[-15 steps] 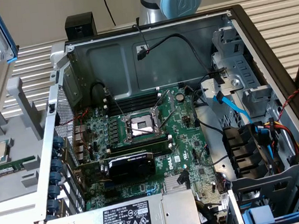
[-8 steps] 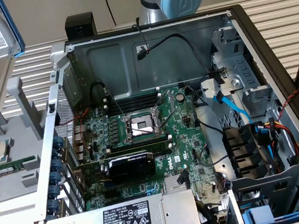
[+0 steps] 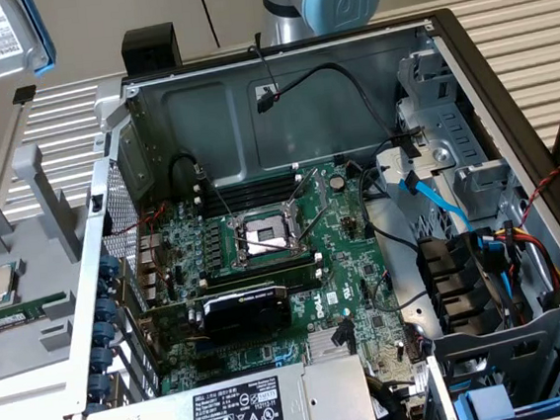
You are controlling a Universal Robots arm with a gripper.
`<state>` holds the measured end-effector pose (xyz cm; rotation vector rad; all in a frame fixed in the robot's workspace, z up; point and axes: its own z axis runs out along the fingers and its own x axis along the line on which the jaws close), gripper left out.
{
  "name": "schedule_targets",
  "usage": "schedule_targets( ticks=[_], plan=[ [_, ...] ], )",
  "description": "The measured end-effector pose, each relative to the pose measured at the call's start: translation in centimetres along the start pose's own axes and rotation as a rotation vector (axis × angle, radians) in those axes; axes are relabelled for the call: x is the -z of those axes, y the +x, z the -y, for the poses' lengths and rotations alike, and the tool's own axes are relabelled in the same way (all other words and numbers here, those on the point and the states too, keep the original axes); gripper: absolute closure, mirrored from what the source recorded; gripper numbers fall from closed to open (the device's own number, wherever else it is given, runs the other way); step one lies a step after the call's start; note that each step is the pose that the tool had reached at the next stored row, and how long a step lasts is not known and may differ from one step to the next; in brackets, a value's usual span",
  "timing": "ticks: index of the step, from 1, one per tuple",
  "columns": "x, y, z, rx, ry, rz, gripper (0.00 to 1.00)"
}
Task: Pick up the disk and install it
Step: 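Pick up the disk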
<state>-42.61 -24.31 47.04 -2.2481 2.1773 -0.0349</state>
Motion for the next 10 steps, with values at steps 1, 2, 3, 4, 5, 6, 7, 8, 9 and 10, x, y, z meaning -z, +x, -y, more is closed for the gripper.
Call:
schedule_targets(
  ticks=[1,2,3,4,5,6,7,8,9,10],
  plan=[
    [0.29,0.0,0.47,0.0,0.0,0.0,0.63],
    [0.57,0.0,0.93,0.0,-0.0001,-0.0001,0.63],
    [0.82,0.1,1.38,0.0,0.0,0.0,0.63],
    [1.11,0.1,1.88,0.0,-0.0002,-0.0001,0.63],
    [1.42,0.1,2.31,0.0,-0.0003,-0.0001,0.63],
    [1.79,0.1,2.77,0.0,-0.0003,-0.0001,0.63],
    [2.12,0.2,3.2,0.0,-0.0004,0.0,0.63],
    [2.43,0.3,3.65,0.0,-0.0005,0.0,0.63],
    [2.61,0.5,4.05,0.0,-0.0008,0.0,0.63],
    [2.76,0.7,4.45,0.0,-0.0017,0.0,0.63]
  ],
)
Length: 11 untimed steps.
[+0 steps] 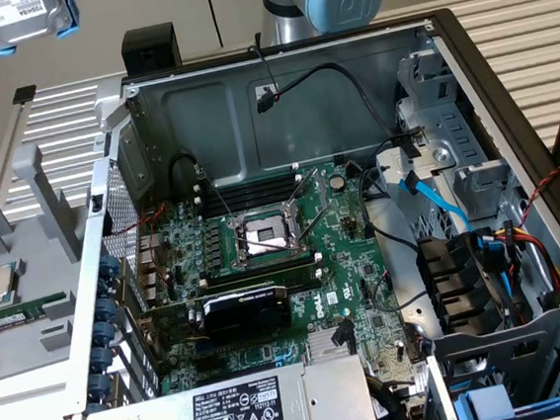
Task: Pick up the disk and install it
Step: 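Pick up the disk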
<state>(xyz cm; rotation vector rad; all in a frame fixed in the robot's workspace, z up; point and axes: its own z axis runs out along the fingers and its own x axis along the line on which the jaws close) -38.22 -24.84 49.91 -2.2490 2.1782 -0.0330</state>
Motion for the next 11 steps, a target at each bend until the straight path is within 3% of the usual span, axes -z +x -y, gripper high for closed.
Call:
schedule_targets(
  ticks=[11],
  plan=[
    [1.19,2.6,3.44,0.0,-0.0089,0.0002,0.63]
  ],
)
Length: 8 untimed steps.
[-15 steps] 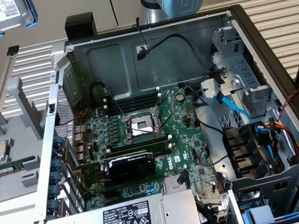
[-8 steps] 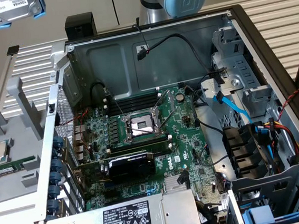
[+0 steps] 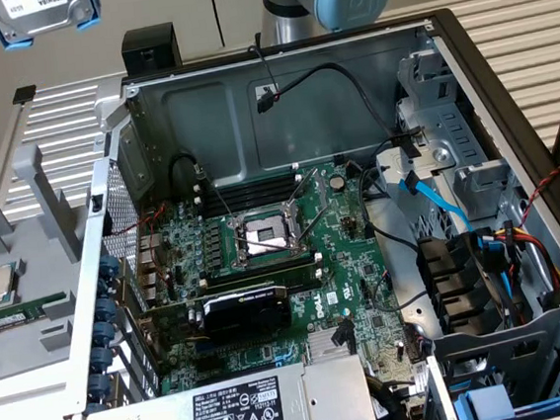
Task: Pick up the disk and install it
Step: 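Pick up the disk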
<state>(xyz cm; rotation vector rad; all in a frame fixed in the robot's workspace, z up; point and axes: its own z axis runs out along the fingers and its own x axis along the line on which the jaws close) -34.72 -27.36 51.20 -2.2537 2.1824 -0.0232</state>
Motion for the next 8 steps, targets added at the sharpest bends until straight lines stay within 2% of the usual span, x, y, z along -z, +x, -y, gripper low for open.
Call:
schedule_targets(
  ticks=[8],
  plan=[
    [-0.01,2.5,2.45,0.0,-0.0015,0.0002,0.63]
  ],
)
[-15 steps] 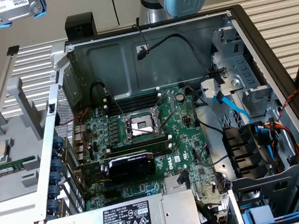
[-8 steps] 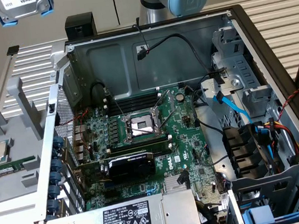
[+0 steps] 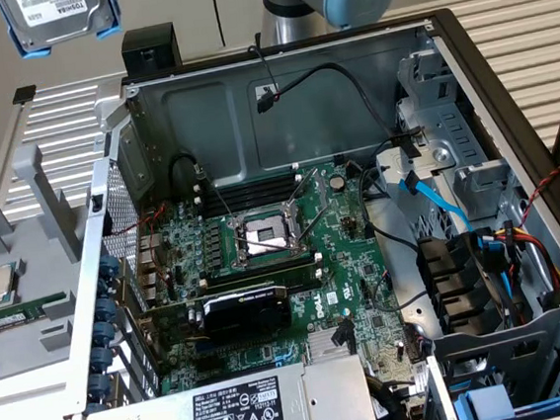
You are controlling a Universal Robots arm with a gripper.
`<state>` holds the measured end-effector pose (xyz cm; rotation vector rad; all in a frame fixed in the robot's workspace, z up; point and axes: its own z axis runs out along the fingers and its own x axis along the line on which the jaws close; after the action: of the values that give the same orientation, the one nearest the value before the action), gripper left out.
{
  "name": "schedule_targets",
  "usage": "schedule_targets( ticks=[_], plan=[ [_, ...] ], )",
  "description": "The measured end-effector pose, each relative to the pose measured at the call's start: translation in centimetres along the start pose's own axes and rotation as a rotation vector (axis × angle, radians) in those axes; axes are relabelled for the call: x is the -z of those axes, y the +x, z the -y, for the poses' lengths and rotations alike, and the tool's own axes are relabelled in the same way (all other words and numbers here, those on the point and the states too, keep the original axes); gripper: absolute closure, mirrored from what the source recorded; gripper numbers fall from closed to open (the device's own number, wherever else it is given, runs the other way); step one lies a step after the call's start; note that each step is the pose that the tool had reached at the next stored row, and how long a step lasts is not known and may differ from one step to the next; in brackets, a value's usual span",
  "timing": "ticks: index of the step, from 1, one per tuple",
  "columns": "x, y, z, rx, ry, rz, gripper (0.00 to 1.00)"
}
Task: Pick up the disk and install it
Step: 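Pick up the disk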
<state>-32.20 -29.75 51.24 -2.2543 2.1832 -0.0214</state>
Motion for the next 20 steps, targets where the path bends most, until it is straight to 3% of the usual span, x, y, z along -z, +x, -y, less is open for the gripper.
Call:
schedule_targets(
  ticks=[13,20],
  plan=[
    [0.03,2.6,5.4,0.0,-0.0027,0.0005,0.63],
    [0.05,4.2,7.31,0.0,-0.0058,0.0006,0.63]
  ],
)
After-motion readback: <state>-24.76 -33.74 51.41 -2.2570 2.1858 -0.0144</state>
